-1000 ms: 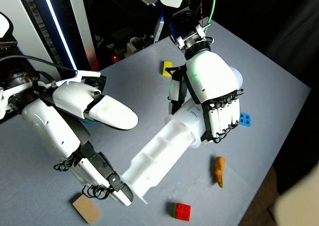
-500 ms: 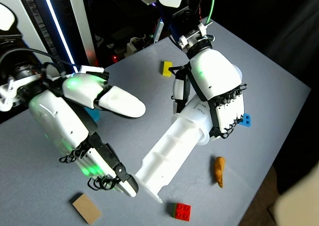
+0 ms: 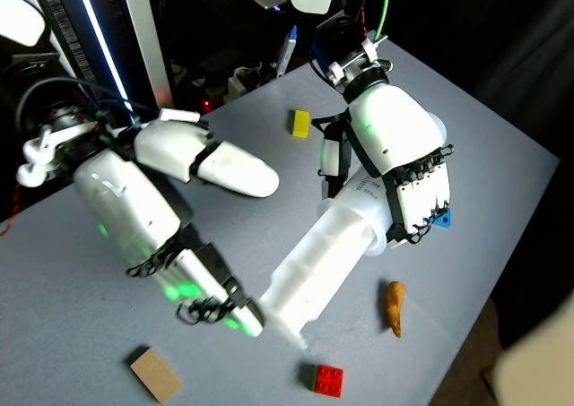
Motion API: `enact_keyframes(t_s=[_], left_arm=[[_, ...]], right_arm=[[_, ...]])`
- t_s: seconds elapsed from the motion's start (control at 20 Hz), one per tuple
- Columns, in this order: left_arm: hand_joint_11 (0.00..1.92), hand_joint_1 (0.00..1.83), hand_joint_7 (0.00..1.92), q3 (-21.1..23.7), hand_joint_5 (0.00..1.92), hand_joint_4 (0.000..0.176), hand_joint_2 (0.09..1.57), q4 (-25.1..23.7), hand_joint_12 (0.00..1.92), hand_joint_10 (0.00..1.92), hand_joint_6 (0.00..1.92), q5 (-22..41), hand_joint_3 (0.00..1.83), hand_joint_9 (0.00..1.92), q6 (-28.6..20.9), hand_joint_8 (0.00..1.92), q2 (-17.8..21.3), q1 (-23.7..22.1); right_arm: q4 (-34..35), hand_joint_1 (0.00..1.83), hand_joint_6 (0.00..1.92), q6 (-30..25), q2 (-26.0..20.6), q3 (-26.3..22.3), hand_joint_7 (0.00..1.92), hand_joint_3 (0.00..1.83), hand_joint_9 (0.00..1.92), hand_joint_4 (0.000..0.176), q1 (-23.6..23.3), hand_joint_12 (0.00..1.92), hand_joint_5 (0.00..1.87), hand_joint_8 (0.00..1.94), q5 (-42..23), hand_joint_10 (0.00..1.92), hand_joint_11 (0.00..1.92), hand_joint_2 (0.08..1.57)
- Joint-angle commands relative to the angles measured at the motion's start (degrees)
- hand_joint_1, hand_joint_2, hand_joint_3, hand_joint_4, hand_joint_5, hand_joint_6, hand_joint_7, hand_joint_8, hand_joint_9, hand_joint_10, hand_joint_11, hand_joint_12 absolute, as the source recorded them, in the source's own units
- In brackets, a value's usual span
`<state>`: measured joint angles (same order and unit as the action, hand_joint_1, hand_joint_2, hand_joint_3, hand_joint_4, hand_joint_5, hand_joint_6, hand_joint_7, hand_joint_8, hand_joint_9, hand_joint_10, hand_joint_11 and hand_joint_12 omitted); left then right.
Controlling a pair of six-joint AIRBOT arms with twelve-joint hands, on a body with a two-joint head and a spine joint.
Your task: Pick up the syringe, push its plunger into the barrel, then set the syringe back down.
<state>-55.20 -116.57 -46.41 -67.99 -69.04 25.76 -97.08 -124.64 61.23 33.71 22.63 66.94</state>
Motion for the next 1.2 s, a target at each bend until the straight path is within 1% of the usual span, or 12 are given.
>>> enact_keyframes(t_s=[0.0,0.05,0.15,0.25,0.55,0.65,0.75,0.85,0.9,0.95,1.0,1.15], left_arm=[[0.59,1.48,0.58,0.6,0.75,0.000,1.23,-7.5,1.69,1.39,1.24,-0.9,0.00,0.70,-2.4,1.45,-0.5,-0.7],[0.62,1.48,0.58,0.6,0.74,0.000,1.22,-8.1,1.68,1.37,1.24,-0.9,0.00,0.72,-3.0,1.45,-0.4,-0.6],[0.66,1.47,0.53,0.6,0.74,0.000,1.23,-9.5,1.68,1.43,1.23,-0.3,0.00,0.66,-4.0,1.47,0.0,-0.3],[0.59,1.47,0.55,0.6,0.73,0.000,1.23,-11.0,1.70,1.42,1.23,0.3,0.00,0.69,-4.8,1.49,0.4,0.0],[0.66,1.47,0.52,1.1,0.71,0.000,1.24,-13.7,1.67,1.44,1.25,0.3,0.00,0.66,-7.2,1.51,1.4,1.2],[0.55,1.47,0.51,1.1,0.70,0.000,1.25,-14.4,1.71,1.49,1.25,0.2,0.00,0.68,-7.6,1.54,1.7,1.3],[0.59,1.48,0.57,1.2,0.71,0.000,1.23,-14.9,1.68,1.41,1.23,0.2,0.00,0.72,-8.2,1.48,2.0,1.4],[0.52,1.48,0.58,1.1,0.71,0.000,1.23,-16.0,1.65,1.45,1.23,0.2,0.00,0.75,-9.3,1.51,2.2,1.5],[0.51,1.48,0.59,1.2,0.73,0.000,1.23,-16.1,1.68,1.43,1.24,0.2,0.00,0.75,-9.5,1.48,2.3,1.6],[0.54,1.47,0.57,1.3,0.73,0.000,1.23,-16.4,1.69,1.41,1.22,0.0,0.00,0.73,-9.7,1.49,2.4,1.6],[0.63,1.47,0.56,1.3,0.73,0.000,1.23,-16.8,1.69,1.39,1.22,-0.2,0.00,0.69,-10.4,1.47,2.5,1.9],[0.61,1.48,0.57,1.6,0.74,0.000,1.23,-17.8,1.68,1.40,1.23,-0.4,0.00,0.70,-11.4,1.45,3.2,2.5]], right_arm=[[-8.1,0.00,0.00,0.5,1.1,-0.9,0.12,0.00,0.12,0.000,-1.1,0.40,0.09,0.00,-4.9,0.00,0.00,1.03],[-8.1,0.00,0.00,0.6,1.5,-0.9,0.13,0.00,0.12,0.000,-1.1,0.42,0.09,0.00,-5.0,0.00,0.00,1.03],[-8.1,0.00,0.00,0.7,2.2,-0.9,0.10,0.00,0.09,0.000,-1.1,0.30,0.08,0.00,-5.4,0.00,0.00,1.04],[-8.8,0.00,0.00,1.0,2.9,-0.9,0.11,0.00,0.09,0.000,-1.1,0.32,0.08,0.00,-6.2,0.00,0.00,1.05],[-10.2,0.00,0.00,1.1,4.9,-0.8,0.11,0.00,0.11,0.000,-1.6,0.36,0.08,0.00,-9.1,0.00,0.00,1.04],[-11.3,0.00,0.01,1.0,5.7,-0.7,0.13,0.00,0.13,0.000,-1.6,0.41,0.11,0.00,-10.0,0.01,0.00,1.04],[-11.7,0.00,0.00,1.0,6.8,-0.4,0.12,0.00,0.11,0.000,-1.8,0.37,0.09,0.00,-10.4,0.00,0.00,1.05],[-11.8,0.00,0.00,1.0,7.8,-0.1,0.13,0.00,0.12,0.000,-2.1,0.39,0.10,0.00,-10.5,0.00,0.00,1.05],[-11.8,0.00,0.00,0.9,8.0,0.0,0.12,0.00,0.11,0.000,-2.2,0.34,0.08,0.00,-10.6,0.00,0.00,1.05],[-11.8,0.00,0.00,0.8,8.3,0.2,0.12,0.00,0.12,0.000,-2.3,0.37,0.08,0.00,-10.7,0.00,0.00,1.04],[-11.8,0.00,0.00,0.8,8.8,0.4,0.11,0.00,0.10,0.000,-2.4,0.35,0.07,0.00,-11.1,0.00,0.00,1.04],[-12.4,0.01,0.01,0.8,9.8,0.8,0.13,0.00,0.12,0.000,-2.5,0.39,0.09,0.01,-11.9,0.01,0.00,1.04]])
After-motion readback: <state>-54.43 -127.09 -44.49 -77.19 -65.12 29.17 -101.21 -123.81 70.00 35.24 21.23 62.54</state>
